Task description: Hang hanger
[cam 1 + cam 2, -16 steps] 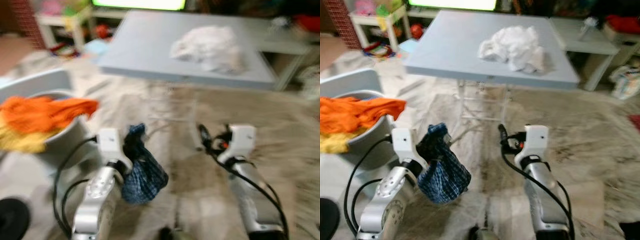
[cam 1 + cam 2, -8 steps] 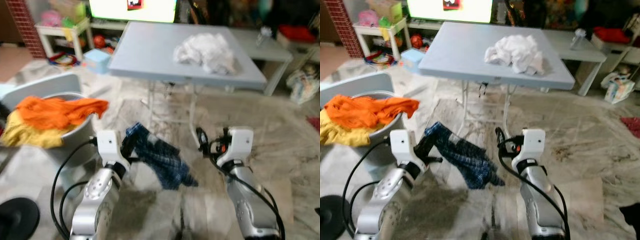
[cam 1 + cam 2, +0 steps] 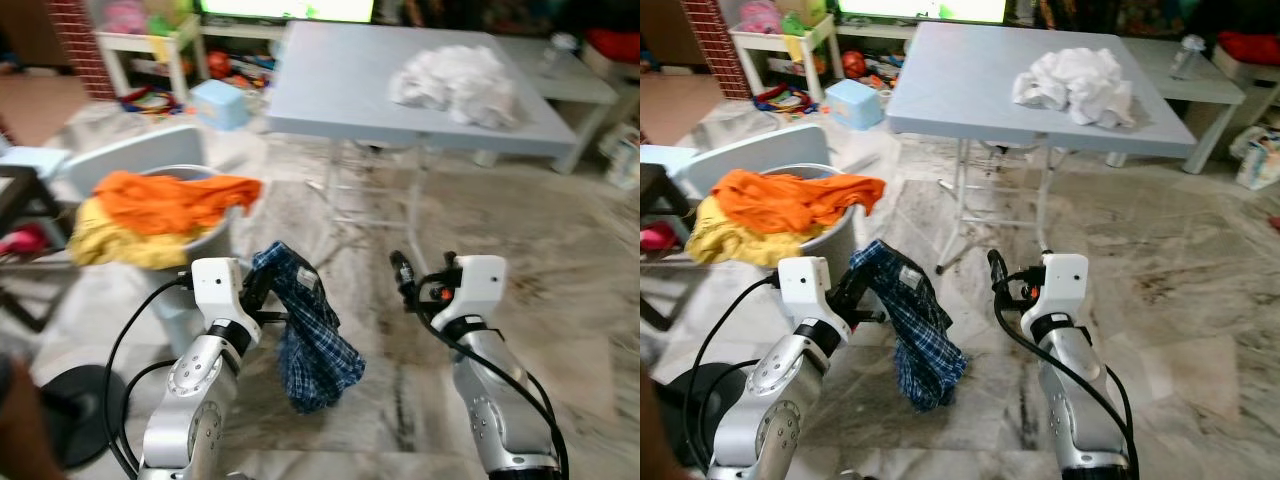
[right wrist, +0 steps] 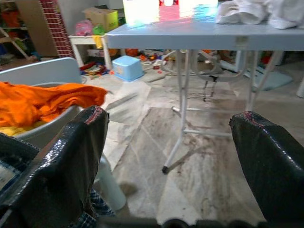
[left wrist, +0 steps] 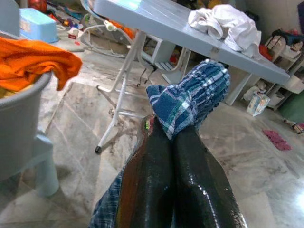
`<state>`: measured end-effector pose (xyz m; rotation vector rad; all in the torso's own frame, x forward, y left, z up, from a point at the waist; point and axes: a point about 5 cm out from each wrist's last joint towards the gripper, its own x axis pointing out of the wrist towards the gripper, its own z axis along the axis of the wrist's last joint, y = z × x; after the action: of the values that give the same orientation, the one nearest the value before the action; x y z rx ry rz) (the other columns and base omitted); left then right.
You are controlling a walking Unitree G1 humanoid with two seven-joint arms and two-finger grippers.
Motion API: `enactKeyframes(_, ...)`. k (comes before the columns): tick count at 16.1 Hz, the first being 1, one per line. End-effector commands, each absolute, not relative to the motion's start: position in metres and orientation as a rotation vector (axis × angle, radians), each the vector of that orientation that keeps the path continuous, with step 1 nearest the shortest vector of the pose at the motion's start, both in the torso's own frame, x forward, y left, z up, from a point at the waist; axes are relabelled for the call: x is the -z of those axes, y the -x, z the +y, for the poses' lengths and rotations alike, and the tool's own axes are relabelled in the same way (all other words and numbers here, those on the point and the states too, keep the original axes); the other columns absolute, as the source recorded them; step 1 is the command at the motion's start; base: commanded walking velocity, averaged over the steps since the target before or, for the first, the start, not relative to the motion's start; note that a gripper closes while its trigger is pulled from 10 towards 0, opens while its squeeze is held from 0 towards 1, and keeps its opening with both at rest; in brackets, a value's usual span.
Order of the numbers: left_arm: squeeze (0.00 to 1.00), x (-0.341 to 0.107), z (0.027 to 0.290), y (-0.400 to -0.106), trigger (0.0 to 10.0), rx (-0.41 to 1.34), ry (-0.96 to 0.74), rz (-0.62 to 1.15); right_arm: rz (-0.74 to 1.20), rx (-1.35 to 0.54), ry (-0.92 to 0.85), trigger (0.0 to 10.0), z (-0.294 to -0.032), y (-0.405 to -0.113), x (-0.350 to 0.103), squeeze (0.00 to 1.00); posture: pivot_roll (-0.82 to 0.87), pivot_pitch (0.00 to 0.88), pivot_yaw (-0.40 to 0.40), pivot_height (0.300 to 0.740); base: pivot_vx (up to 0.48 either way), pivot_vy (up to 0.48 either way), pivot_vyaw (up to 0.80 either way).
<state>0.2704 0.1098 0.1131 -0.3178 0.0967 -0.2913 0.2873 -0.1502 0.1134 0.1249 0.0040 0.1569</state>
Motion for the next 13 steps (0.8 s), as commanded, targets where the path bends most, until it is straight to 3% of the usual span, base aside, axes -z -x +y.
enactKeyframes(1, 0.0, -0.1207, 0.1007, -0.2696, 10.0, 0.332, 0.346, 0.063, -0.001, -0.119, -0.105, 10.0, -0.1616, -0.2868, -0.1156, 0.0, -0.03, 0.106, -0.036, 0.74, 0.0, 0.0, 0.0)
enactKeyframes(3, 0.0, -0.1214, 0.0999, -0.2684, 10.0, 0.347, 0.346, 0.057, 0.002, -0.119, -0.105, 10.0, -0.162, -0.2868, -0.1155, 0.0, -0.03, 0.107, -0.037, 0.74, 0.322, 0.0, 0.0)
enactKeyframes(7, 0.0, -0.121, 0.1003, -0.2679, 10.0, 0.348, 0.347, 0.056, 0.006, -0.123, -0.104, 10.0, -0.1613, -0.2866, -0.1145, 0.0, -0.03, 0.108, -0.038, 0.74, 0.382, 0.0, -0.65)
enactKeyframes(13, 0.0, -0.1192, 0.1015, -0.268, 10.0, 0.338, 0.35, 0.067, 0.006, -0.123, -0.104, 10.0, -0.1612, -0.2867, -0.1143, 0.0, -0.03, 0.109, -0.038, 0.74, 0.309, 0.349, -0.73)
